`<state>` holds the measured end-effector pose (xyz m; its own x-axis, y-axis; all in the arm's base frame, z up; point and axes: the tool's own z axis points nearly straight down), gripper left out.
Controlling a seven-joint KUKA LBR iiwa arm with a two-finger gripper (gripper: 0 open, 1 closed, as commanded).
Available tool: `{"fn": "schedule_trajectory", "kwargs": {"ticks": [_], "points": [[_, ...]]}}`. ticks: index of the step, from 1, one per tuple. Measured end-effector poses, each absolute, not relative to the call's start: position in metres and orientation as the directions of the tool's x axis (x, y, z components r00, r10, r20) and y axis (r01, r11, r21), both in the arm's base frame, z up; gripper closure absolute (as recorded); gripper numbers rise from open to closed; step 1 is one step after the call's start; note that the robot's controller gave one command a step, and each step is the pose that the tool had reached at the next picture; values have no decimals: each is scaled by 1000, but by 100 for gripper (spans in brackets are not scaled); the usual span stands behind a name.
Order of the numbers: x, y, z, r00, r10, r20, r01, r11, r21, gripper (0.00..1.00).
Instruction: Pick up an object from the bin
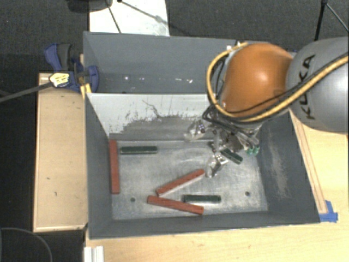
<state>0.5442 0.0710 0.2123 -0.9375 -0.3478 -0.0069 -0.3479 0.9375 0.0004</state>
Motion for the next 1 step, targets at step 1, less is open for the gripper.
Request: {"fn": "schedule_trajectory", "kwargs": {"ticks": [1], "points": [[544, 70, 212, -939, -345, -5, -345, 939, 0, 0]]}}
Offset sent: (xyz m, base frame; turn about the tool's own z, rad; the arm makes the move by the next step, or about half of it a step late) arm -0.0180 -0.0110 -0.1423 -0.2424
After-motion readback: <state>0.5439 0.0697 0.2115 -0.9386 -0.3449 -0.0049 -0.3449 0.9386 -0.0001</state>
